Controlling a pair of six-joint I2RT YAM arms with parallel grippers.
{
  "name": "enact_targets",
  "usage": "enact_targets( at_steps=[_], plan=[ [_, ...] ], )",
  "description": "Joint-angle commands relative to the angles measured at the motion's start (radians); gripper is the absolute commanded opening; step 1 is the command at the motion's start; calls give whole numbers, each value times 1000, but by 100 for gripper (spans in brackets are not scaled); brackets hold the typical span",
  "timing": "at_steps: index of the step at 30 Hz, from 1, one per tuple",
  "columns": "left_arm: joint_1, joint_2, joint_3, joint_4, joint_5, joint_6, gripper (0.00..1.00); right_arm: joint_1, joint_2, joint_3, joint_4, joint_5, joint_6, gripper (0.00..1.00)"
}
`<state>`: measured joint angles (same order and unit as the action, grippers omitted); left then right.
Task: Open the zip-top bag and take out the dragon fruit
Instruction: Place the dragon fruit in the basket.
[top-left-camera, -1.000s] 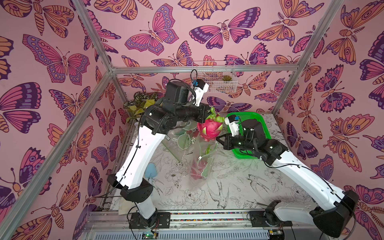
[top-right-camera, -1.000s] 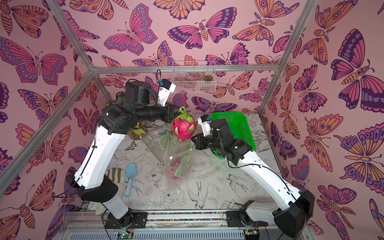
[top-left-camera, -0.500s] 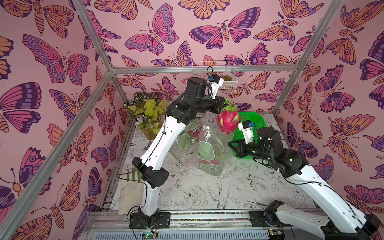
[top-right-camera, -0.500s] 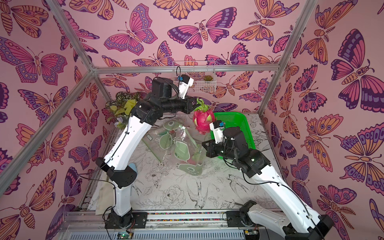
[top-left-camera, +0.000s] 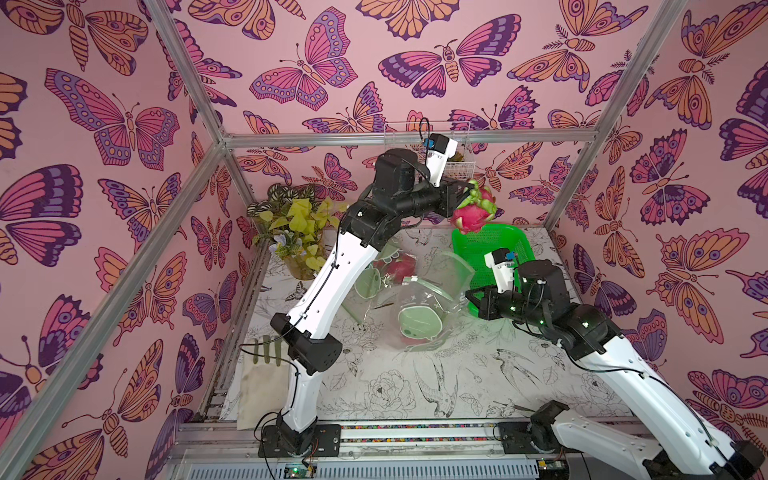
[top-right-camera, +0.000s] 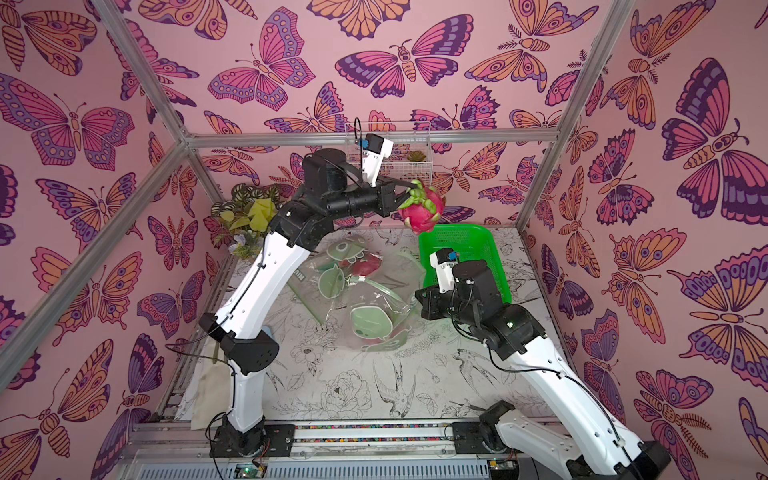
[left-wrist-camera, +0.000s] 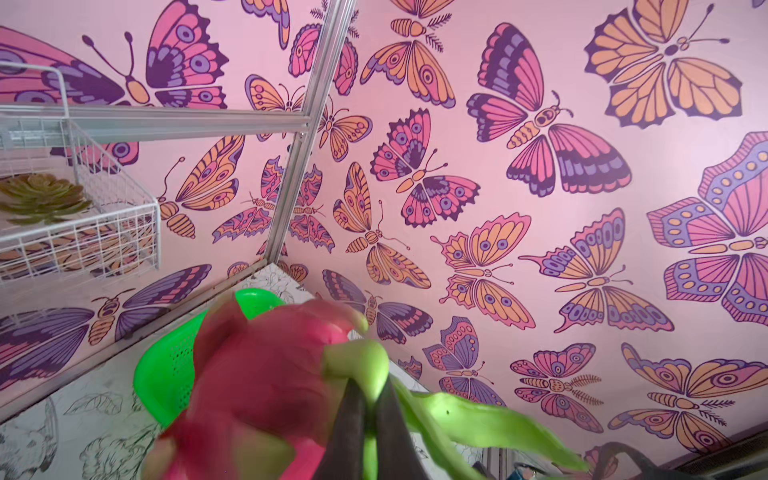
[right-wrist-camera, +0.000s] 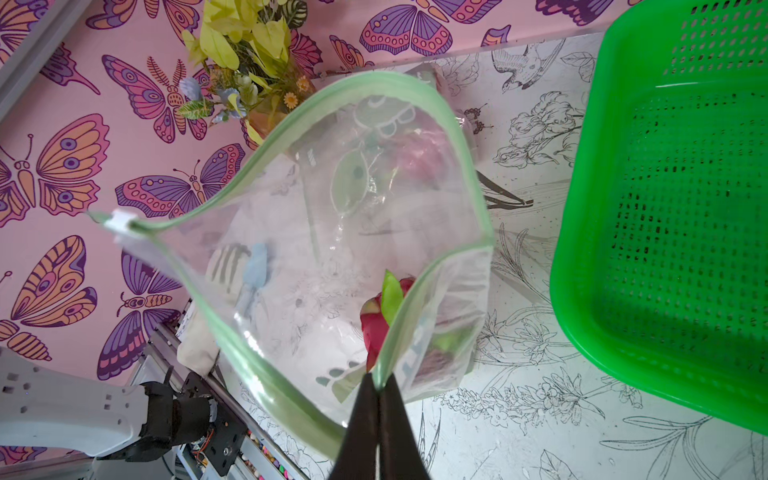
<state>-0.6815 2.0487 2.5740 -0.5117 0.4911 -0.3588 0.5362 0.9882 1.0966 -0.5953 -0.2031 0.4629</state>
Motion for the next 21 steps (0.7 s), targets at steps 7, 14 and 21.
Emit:
enact_targets(
  at_steps=[7, 14, 21],
  plan=[
    [-10, 179, 15, 176, 86, -31, 0, -26, -30, -30, -50, 53, -46, 0],
    [-12, 302, 17, 254, 101, -64, 0, -45, -75, -79, -63, 56, -46, 0],
    [-12, 397, 20, 318, 104, -84, 0, -54, -116, -137, -74, 60, -45, 0]
  ],
)
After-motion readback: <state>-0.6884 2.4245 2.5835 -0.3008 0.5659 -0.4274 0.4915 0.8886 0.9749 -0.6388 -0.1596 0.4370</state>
